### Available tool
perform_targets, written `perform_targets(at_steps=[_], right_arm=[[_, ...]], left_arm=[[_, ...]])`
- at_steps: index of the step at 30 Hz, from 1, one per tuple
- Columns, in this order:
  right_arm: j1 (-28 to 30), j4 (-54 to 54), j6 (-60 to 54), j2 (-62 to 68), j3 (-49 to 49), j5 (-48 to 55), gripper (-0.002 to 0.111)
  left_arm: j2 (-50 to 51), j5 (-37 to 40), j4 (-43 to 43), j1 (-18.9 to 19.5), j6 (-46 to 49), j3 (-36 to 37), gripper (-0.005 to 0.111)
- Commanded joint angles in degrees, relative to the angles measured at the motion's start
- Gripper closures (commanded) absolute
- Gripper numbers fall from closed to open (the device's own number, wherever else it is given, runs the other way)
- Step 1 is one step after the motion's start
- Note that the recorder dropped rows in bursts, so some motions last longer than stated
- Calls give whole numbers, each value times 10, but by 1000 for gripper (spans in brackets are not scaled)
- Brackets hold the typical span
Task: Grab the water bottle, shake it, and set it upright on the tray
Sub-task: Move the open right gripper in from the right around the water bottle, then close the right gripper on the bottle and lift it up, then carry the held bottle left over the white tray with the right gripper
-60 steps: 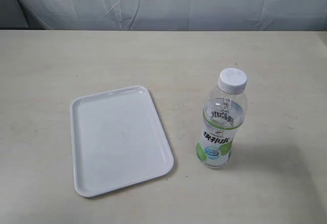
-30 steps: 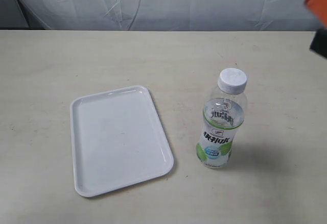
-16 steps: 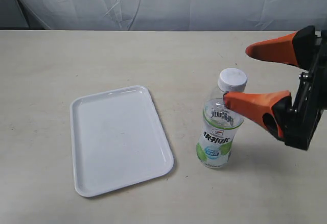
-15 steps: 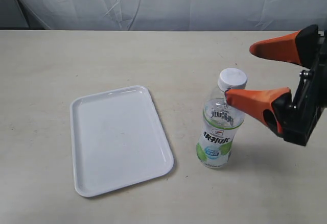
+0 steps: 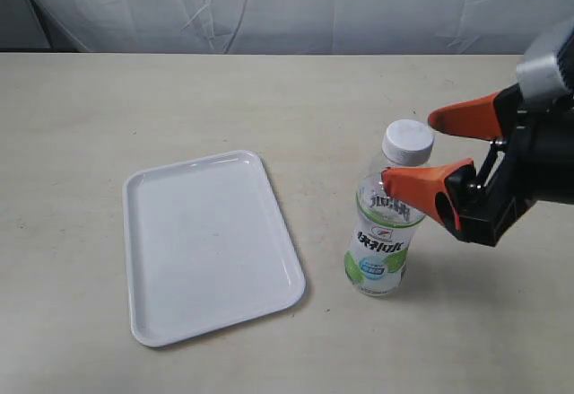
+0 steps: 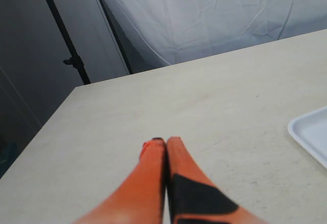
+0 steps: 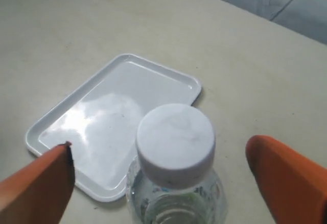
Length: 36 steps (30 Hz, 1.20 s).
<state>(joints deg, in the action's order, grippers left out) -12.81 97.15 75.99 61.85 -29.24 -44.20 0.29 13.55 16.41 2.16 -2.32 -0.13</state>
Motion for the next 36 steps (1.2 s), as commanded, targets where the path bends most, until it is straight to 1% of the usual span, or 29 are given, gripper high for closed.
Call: perform_targets(at_steps=[1, 6, 14, 16, 17, 18, 19, 20, 23, 24, 25, 27, 31, 34, 36], right_arm=[[-25, -25, -39, 51, 2, 15, 19], [-49, -57, -92, 111, 2, 44, 19], [-51, -93, -130, 185, 2, 65, 19], [-51, -112, -136, 199, 2, 65, 21], [-51, -120, -141, 206, 2, 65, 25], [-51, -126, -147, 211, 2, 65, 33], [-51, -130, -146, 216, 2, 65, 44], [-51, -131, -146, 219, 2, 65, 58], [-51, -131, -146, 220, 2, 58, 109], [-51, -139, -143, 217, 2, 53, 106], [-51, -144, -143, 215, 2, 45, 106], [-51, -157, -143, 203, 2, 27, 108], [-51, -179, -143, 150, -19, -73, 109], [-51, -243, -143, 95, -43, -130, 109], [-55, -299, -144, 58, -58, -120, 109]], left_arm=[[-3, 1, 1, 0, -3, 1, 107], [-3, 1, 1, 0, -2, 1, 107], [-3, 1, 1, 0, -3, 1, 107], [-3, 1, 1, 0, -3, 1, 107], [-3, 1, 1, 0, -3, 1, 107], [-3, 1, 1, 0, -3, 1, 107], [-3, 1, 1, 0, -3, 1, 107], [-3, 1, 1, 0, -3, 1, 107], [-3, 1, 1, 0, -2, 1, 107], [-3, 1, 1, 0, -2, 1, 107], [-3, 1, 1, 0, -2, 1, 107], [-3, 1, 1, 0, -2, 1, 107], [-3, 1, 1, 0, -3, 1, 107], [-3, 1, 1, 0, -3, 1, 107], [-3, 1, 1, 0, -3, 1, 107]])
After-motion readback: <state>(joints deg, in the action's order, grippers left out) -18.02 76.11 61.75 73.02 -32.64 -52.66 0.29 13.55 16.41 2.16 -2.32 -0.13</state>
